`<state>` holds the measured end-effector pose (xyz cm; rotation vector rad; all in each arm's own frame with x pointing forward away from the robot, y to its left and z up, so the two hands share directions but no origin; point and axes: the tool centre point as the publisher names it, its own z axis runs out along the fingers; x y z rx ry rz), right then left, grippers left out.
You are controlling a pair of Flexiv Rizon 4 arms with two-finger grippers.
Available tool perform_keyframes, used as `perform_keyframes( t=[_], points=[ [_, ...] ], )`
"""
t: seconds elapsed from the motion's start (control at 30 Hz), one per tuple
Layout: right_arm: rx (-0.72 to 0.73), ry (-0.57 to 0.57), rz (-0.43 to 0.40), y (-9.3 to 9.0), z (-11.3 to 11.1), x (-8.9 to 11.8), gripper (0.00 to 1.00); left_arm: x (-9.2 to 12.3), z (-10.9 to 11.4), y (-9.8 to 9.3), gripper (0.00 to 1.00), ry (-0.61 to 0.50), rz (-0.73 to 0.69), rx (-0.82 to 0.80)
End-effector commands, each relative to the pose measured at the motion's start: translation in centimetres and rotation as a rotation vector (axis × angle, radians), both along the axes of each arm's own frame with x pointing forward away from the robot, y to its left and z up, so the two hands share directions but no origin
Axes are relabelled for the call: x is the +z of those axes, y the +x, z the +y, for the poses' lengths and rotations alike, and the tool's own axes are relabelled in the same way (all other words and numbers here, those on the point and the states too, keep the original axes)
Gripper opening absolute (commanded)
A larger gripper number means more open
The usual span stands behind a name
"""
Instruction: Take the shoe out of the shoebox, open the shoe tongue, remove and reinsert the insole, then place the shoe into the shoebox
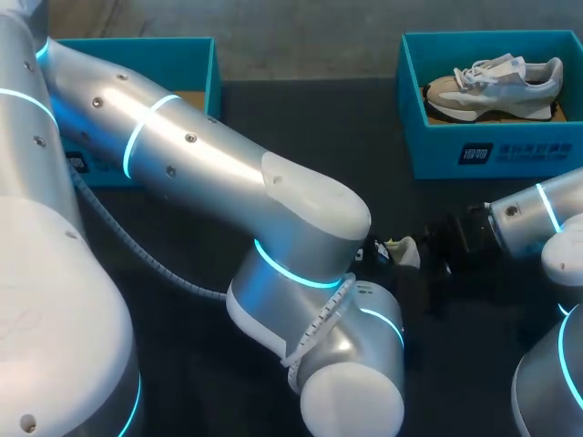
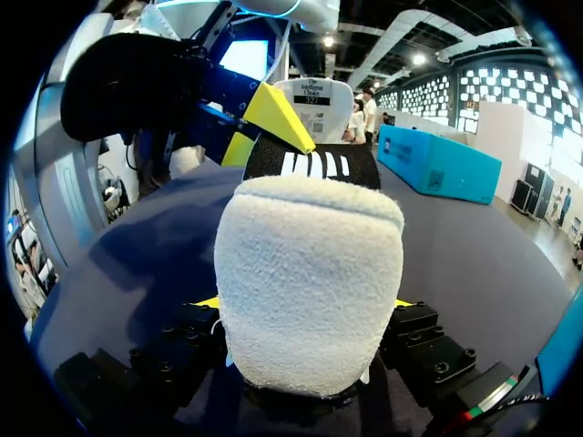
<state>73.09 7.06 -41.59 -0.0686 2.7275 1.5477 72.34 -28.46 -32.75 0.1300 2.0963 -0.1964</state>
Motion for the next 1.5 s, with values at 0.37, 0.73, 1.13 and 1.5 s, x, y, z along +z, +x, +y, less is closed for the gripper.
perform_keyframes(
  t=[0.37, 0.73, 1.13, 1.5],
  points=[
    [-0.001, -0.003, -0.001, 0.1, 0.0, -0.6, 0.0, 2.5, 1.5, -0.7, 0.0, -0.053, -0.063, 0.045],
    [-0.001, -0.003, -0.001, 0.1, 0.0, -0.6, 0.0, 3.9, 1.4, 0.3, 0.0, -0.186, -0.019, 0.096],
    [-0.001, -0.003, -0.001, 0.1, 0.0, -0.6, 0.0, 4.9, 0.3, 1.3, 0.0, -0.283, 0.071, 0.079],
    [-0.001, -0.003, -0.001, 0.1, 0.0, -0.6, 0.0, 5.7, -0.4, 2.5, 0.0, -0.276, 0.213, 0.048]
  ],
)
